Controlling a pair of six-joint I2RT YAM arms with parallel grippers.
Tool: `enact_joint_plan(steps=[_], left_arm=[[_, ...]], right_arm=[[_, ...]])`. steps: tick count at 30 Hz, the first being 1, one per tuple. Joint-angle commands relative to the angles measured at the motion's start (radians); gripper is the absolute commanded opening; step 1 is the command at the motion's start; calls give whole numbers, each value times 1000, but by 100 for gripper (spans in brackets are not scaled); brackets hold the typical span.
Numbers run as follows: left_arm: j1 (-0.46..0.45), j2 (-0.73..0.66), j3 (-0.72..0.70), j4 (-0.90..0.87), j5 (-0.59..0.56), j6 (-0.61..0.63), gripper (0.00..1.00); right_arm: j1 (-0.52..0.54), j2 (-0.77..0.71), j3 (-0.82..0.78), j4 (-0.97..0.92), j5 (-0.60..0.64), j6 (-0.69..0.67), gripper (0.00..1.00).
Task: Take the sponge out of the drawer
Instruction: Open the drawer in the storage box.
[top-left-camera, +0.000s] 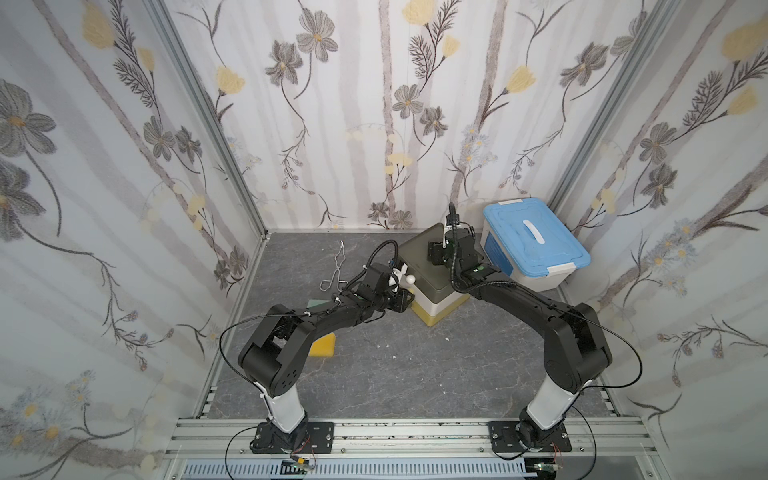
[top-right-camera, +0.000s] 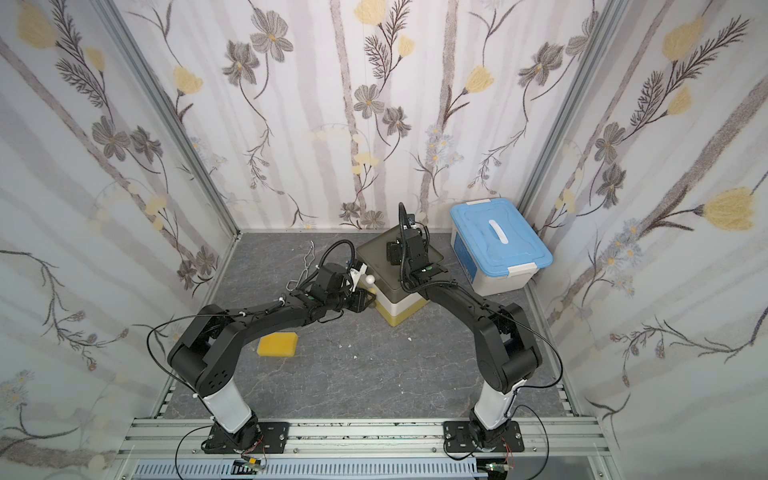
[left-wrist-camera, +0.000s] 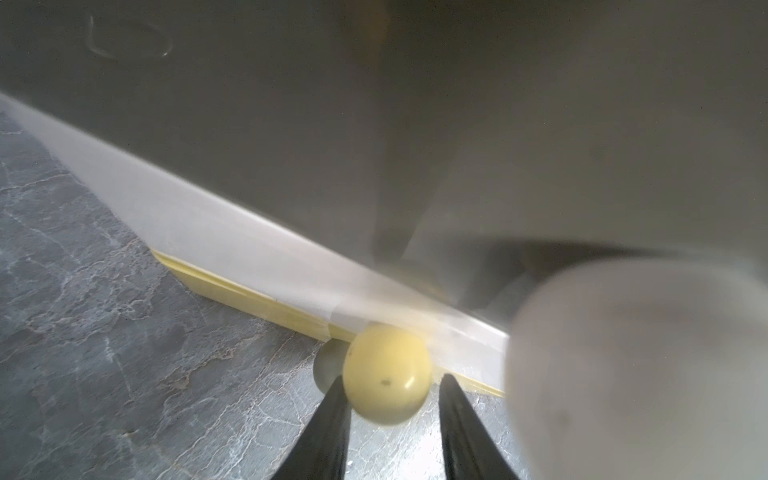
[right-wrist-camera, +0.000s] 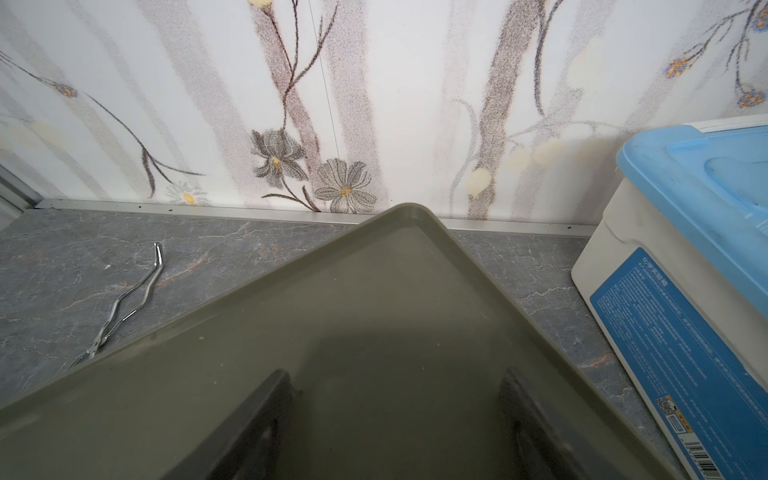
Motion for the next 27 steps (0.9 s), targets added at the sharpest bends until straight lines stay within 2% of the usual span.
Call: enact_joint_plan(steps=[1, 6, 12, 15, 21, 27], left_arm=[[0, -27, -25, 92, -25, 9, 54], [1, -52, -76, 168, -40, 5, 57], [12, -9, -66, 222, 21, -1, 45], [17, 0, -82, 284, 32, -18, 43], [22, 18, -84, 301, 48, -28, 45], [27, 35, -75, 303, 81, -35, 37]], right_arm=[[3, 26, -14, -270, -97, 59, 80], [4, 27, -14, -272, -94, 59, 80], [6, 27, -9, -277, -93, 59, 79], [6, 27, -9, -281, -86, 57, 79], [5, 27, -8, -286, -80, 52, 79], [5, 36, 0, -292, -79, 55, 79]])
